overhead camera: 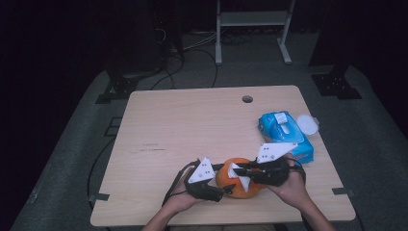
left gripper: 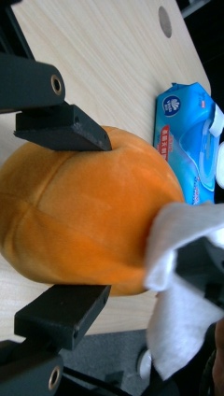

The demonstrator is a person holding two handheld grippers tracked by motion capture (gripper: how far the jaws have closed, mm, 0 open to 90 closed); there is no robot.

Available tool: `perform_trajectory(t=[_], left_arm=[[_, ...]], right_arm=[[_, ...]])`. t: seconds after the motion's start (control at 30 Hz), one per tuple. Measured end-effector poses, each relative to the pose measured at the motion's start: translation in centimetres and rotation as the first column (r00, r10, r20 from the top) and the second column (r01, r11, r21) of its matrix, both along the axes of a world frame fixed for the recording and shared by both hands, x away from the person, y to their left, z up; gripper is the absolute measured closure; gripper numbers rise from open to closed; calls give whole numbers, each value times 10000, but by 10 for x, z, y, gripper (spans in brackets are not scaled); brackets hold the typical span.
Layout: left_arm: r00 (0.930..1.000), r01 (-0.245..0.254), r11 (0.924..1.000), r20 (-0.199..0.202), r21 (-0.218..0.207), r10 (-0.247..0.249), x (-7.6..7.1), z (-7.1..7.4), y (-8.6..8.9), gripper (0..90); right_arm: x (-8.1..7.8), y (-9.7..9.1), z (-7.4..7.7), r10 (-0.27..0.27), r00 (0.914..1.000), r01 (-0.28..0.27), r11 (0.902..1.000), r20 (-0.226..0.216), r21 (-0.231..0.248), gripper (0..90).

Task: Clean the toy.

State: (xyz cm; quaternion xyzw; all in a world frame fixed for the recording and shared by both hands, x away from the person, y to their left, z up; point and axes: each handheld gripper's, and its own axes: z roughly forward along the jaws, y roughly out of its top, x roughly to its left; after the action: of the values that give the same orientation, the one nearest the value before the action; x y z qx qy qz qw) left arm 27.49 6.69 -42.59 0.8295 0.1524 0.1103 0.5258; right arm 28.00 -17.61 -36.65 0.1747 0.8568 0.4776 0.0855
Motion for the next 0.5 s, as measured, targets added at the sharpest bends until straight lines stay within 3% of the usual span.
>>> perform_trajectory(t=[0.17, 0.27, 0.33, 0.37, 0.43, 0.5], left_arm=[[9999, -110, 9999, -67, -79, 110, 1, 0, -2, 311], [9998, -200, 9998, -45, 47, 200, -2, 2, -6, 311], [10000, -76, 9999, 4, 114, 75, -5, 4, -8, 307], [9999, -25, 9996, 170, 267, 20, -7, 4, -10, 307], [9999, -38, 9997, 162, 246, 34, -6, 2, -9, 310], [10000, -11, 9999, 53, 157, 10, -5, 1, -7, 316]], right_arm=[[2, -11, -1, -427, 9991, 427, 9991, 10, 51, 807], [-2, -1, -2, -189, 9997, 192, 9997, 180, -163, 806], [-6, 10, -5, 342, 9994, -342, 9994, -50, 79, 805], [-8, 16, -6, 525, 9986, -525, 9986, -48, -72, 805], [-11, 21, -6, 529, 9982, -515, 9975, 281, -480, 806], [-10, 17, -3, 368, 9987, -353, 9985, 355, -410, 806]])
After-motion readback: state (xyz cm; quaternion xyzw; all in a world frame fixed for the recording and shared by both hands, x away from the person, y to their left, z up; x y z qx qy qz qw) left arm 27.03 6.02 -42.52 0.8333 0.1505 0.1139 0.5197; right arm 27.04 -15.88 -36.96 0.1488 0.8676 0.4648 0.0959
